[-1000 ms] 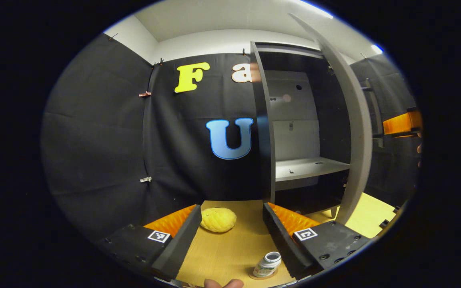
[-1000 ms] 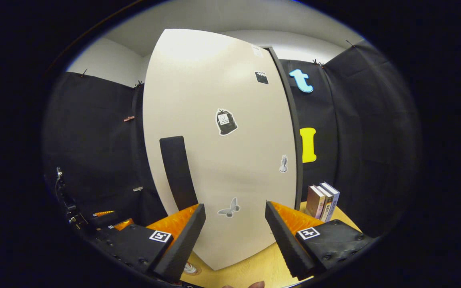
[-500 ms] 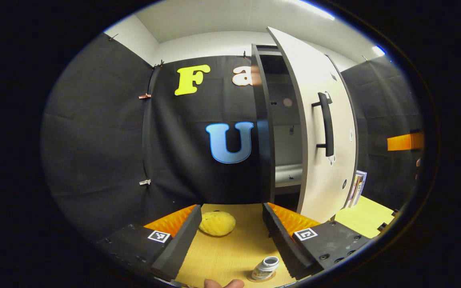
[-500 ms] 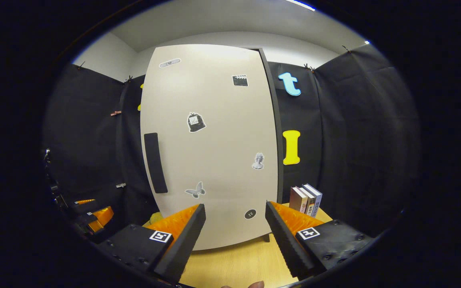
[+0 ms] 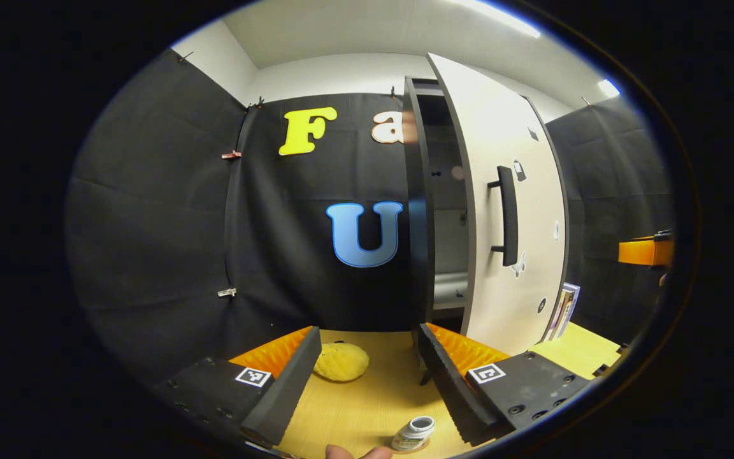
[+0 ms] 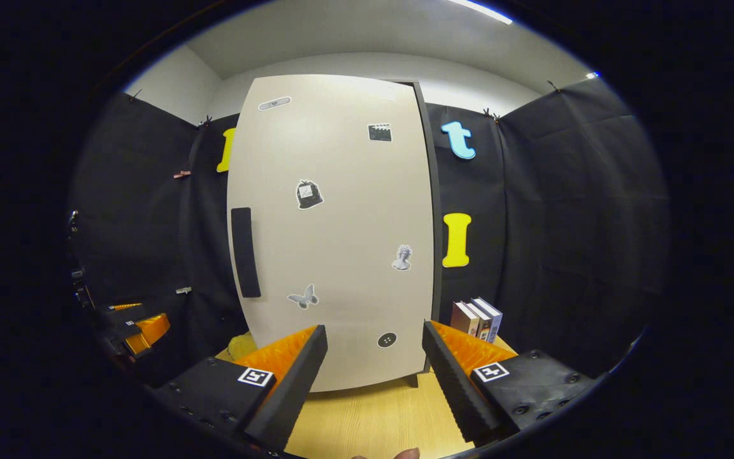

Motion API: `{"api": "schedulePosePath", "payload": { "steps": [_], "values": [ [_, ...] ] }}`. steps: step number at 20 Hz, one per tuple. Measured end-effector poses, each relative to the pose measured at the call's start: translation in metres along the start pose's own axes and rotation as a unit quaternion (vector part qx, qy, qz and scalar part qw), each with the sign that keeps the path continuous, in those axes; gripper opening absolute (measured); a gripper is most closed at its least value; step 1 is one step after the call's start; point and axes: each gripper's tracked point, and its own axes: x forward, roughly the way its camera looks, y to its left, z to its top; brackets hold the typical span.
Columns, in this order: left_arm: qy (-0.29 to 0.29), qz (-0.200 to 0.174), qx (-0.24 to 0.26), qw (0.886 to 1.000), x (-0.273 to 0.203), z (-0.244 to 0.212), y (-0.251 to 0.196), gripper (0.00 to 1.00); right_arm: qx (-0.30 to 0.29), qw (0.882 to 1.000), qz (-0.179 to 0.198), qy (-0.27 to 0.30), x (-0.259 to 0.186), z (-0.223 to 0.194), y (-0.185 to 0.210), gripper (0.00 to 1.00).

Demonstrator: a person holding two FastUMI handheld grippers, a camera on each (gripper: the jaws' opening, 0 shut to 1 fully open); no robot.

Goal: Open the cabinet door with the right hand, grasp the bottle in the cabinet with the left hand and place it on the coaster, then close the cabinet door with the right hand.

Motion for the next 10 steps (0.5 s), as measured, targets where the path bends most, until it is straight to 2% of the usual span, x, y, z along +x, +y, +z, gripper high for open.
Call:
{"api": "schedulePosePath", "payload": {
  "steps": [1,2,6,10],
  "values": [
    [0.0,0.001,0.001,1.0,-0.0002,0.0003,0.0019,0.99,0.0,1.0,0.0,0.001,-0.0001,-0.0009,0.0001,0.98],
    [0.0,0.002,0.001,1.0,-0.0008,-0.0006,0.0032,0.96,0.0,1.0,-0.001,0.002,-0.001,-0.0018,0.0016,0.98],
    [0.003,0.003,-0.004,1.0,-0.0011,-0.0033,0.008,0.99,-0.004,1.0,-0.001,0.002,-0.0034,-0.0037,0.0037,0.98],
    [0.003,0.004,-0.003,1.0,-0.0008,-0.0046,0.0107,0.97,-0.005,1.0,-0.002,0.004,-0.0041,-0.0058,0.0058,0.98]
  ]
}}
